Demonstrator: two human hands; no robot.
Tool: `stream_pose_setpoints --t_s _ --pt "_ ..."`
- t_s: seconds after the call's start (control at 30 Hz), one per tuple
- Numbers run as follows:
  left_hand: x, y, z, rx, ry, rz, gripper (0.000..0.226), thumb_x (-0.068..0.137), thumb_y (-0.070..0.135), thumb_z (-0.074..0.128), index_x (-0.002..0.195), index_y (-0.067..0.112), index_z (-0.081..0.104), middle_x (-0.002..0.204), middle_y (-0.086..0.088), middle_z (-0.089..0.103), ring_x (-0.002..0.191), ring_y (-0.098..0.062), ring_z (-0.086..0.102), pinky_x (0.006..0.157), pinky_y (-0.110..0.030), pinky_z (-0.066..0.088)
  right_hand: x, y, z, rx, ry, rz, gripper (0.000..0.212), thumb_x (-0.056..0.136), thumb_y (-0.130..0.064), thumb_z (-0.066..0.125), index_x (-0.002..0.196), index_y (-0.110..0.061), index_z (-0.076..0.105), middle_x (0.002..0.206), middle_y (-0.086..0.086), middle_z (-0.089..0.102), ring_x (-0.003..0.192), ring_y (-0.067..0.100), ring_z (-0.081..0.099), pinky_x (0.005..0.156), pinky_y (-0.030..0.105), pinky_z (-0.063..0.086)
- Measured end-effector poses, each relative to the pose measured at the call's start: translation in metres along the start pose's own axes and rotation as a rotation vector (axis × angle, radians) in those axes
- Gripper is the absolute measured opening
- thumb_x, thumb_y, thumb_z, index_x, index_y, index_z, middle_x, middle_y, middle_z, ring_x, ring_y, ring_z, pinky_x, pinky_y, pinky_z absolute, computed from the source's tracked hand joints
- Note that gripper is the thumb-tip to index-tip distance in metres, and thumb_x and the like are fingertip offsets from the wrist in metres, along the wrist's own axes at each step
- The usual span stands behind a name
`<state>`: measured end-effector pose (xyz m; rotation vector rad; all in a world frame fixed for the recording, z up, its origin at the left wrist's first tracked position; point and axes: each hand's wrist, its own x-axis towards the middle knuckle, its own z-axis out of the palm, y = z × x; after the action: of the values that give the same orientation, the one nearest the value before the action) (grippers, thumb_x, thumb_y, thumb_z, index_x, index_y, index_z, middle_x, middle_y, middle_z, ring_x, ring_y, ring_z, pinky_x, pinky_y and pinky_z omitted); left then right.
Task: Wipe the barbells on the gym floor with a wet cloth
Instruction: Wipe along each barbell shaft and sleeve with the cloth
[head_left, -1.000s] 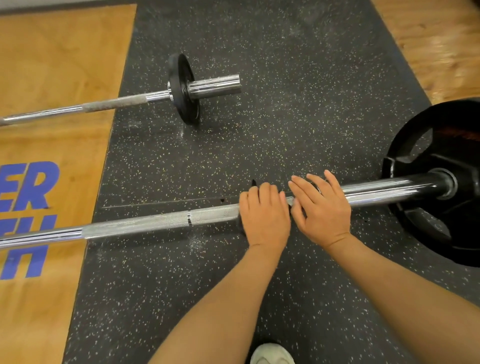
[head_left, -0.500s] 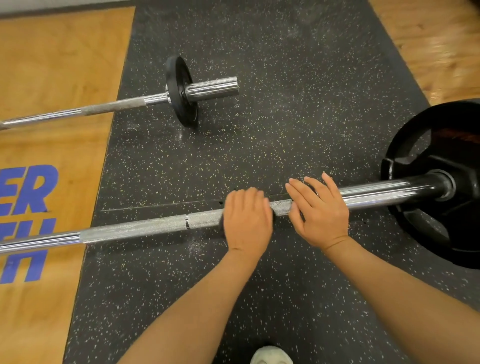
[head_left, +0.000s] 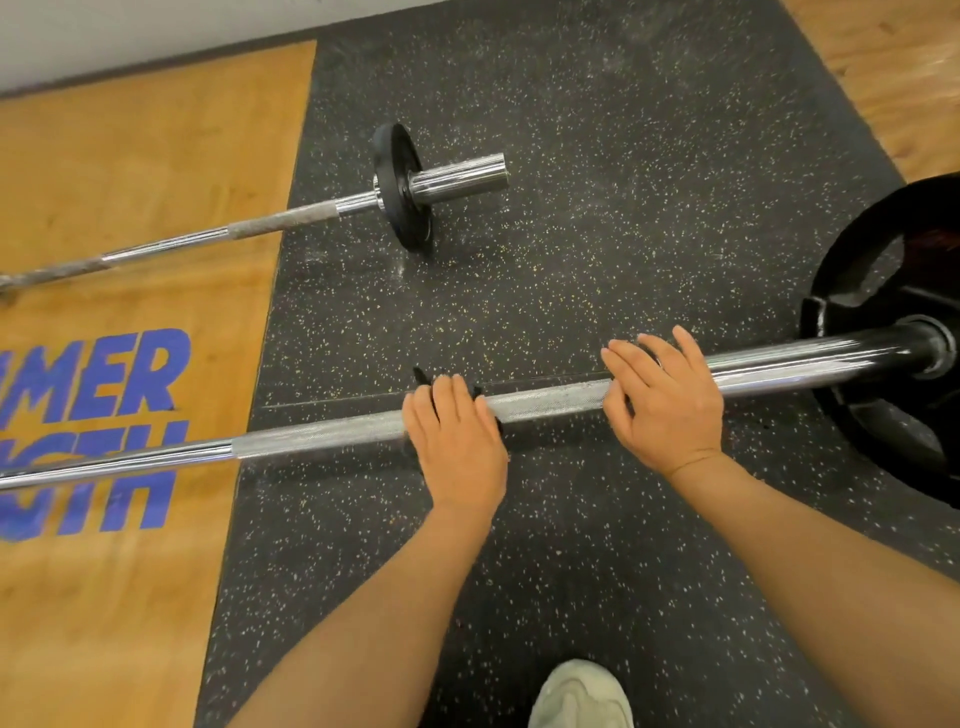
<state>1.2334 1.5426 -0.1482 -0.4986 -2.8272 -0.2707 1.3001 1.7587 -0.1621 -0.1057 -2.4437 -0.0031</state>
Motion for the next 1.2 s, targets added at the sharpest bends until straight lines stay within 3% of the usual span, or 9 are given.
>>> stream_pose_setpoints --t_s 0.17,0.33,0.43,0.63,0.83,1.0,1.1,1.2 --pt "0.000 0.029 0.003 -0.022 -0.039 0.228 0.048 0.102 0.030 0.026 0.131 0.001 0.052 0.127 -0.014 0.056 0.120 -0.033 0.042 0.113 -0.046 0.021 0.002 0.003 -0.001 0.004 -0.032 -0.031 0.033 0.098 -0.020 0.047 0.113 -0.006 0.073 0.114 0.007 0.073 0.106 0.034 0.065 0.114 0.053 0.034" --pt "0.016 -0.024 0.004 0.048 -0.049 0.620 0.051 0.103 0.035 0.021 0.141 0.003 0.033 0.134 -0.013 0.056 0.125 -0.030 0.039 0.115 -0.042 0.020 0.002 0.007 0.000 0.016 -0.032 -0.046 0.034 0.099 -0.020 0.046 0.114 -0.007 0.074 0.114 0.008 0.073 0.106 0.034 0.065 0.115 0.051 0.034" --pt "0.030 -0.049 0.004 0.084 -0.030 0.778 0.054 0.108 0.037 0.011 0.143 0.003 0.032 0.138 -0.014 0.056 0.129 -0.030 0.039 0.116 -0.041 0.021 0.002 0.007 0.002 0.007 -0.024 -0.058 0.033 0.098 -0.019 0.048 0.113 -0.007 0.074 0.114 0.008 0.073 0.105 0.034 0.066 0.112 0.053 0.037" --pt "0.058 -0.055 0.004 0.095 -0.032 1.097 0.059 0.106 0.040 0.023 0.148 -0.002 0.026 0.154 -0.017 0.036 0.143 -0.032 0.034 0.119 -0.043 0.021 0.003 0.009 0.003 0.001 -0.026 -0.066 0.033 0.098 -0.019 0.047 0.112 -0.007 0.074 0.114 0.007 0.073 0.104 0.034 0.067 0.111 0.053 0.038" --pt "0.056 -0.043 0.006 0.119 -0.020 1.069 0.059 0.106 0.038 0.021 0.147 -0.004 0.031 0.152 -0.020 0.038 0.141 -0.035 0.037 0.119 -0.044 0.024 0.005 0.008 0.002 -0.005 -0.026 -0.059 0.031 0.096 -0.017 0.050 0.112 -0.007 0.075 0.113 0.007 0.074 0.104 0.034 0.067 0.110 0.054 0.039" --pt "0.062 -0.076 -0.002 0.049 -0.054 1.130 0.054 0.105 0.033 0.026 0.145 -0.003 0.030 0.147 -0.020 0.046 0.136 -0.035 0.043 0.112 -0.045 0.038 0.003 0.010 0.000 0.003 -0.034 -0.090 0.032 0.098 -0.018 0.049 0.113 -0.006 0.075 0.114 0.008 0.073 0.104 0.034 0.067 0.109 0.054 0.040" --pt "0.060 -0.115 -0.008 0.066 -0.065 1.139 0.052 0.105 0.030 0.025 0.146 -0.003 0.025 0.146 -0.020 0.045 0.136 -0.036 0.036 0.115 -0.045 0.032 0.003 0.009 0.000 -0.008 -0.032 -0.084 0.032 0.097 -0.017 0.049 0.113 -0.006 0.074 0.114 0.008 0.073 0.104 0.034 0.067 0.109 0.054 0.040" --pt "0.058 -0.115 -0.003 0.043 -0.029 1.122 0.049 0.106 0.025 0.028 0.145 -0.004 0.027 0.145 -0.021 0.048 0.133 -0.036 0.044 0.115 -0.046 0.033 0.002 0.007 -0.001 -0.010 -0.034 -0.068 0.033 0.097 -0.018 0.048 0.112 -0.006 0.075 0.113 0.008 0.074 0.103 0.035 0.067 0.110 0.054 0.038"
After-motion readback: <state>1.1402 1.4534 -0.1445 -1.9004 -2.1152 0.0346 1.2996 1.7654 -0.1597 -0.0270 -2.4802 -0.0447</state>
